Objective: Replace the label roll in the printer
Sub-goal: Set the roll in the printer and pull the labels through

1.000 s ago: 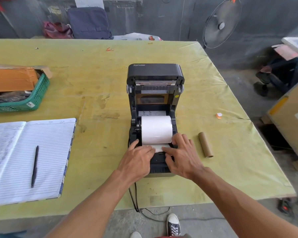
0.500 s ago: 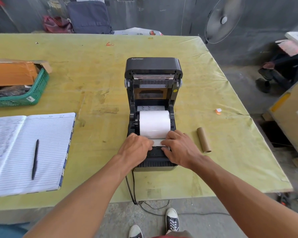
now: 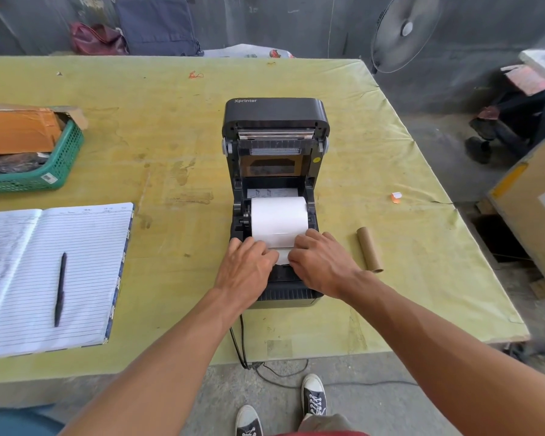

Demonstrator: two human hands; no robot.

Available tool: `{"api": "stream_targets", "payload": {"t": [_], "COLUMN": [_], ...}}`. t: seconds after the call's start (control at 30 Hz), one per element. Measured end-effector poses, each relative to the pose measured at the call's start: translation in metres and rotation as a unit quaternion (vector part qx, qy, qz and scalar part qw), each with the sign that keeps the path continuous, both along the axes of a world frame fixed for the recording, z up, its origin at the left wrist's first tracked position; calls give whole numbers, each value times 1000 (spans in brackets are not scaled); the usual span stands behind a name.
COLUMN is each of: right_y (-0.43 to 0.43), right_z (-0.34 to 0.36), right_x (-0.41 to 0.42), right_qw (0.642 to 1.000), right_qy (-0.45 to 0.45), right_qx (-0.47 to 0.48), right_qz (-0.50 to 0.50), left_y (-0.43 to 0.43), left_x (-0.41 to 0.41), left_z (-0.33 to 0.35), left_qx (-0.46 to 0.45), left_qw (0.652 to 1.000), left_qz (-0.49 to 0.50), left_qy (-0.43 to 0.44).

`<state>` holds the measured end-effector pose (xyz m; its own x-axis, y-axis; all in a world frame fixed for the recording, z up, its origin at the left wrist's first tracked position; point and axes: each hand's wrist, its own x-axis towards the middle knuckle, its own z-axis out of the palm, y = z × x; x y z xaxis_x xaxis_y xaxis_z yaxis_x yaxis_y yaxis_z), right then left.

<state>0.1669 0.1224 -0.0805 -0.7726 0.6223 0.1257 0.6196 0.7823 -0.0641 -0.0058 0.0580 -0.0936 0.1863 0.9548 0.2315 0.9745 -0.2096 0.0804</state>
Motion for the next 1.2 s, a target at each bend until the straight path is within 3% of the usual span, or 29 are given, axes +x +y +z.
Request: {"api": "stream_targets", "payload": {"t": [0.5,0.73,1.2], "right_y": [-9,-12,-30], "right_z": [-7,-15,-12], "right_x": [0,4,12], "right_qw": [995,994,996], "right_qy": [11,8,19], "right_qx": [94,104,83], "right_qz": [13,13,20], "left_y": [-8,-15,-36], "left_x": [-2,1,3], "left_z": [-4,-3,-3], "left_qx": [18,-28,-54], "left_qw": [1000,992,984], "left_qz": [9,82,95], "left_qy": [16,-93,-144]}}
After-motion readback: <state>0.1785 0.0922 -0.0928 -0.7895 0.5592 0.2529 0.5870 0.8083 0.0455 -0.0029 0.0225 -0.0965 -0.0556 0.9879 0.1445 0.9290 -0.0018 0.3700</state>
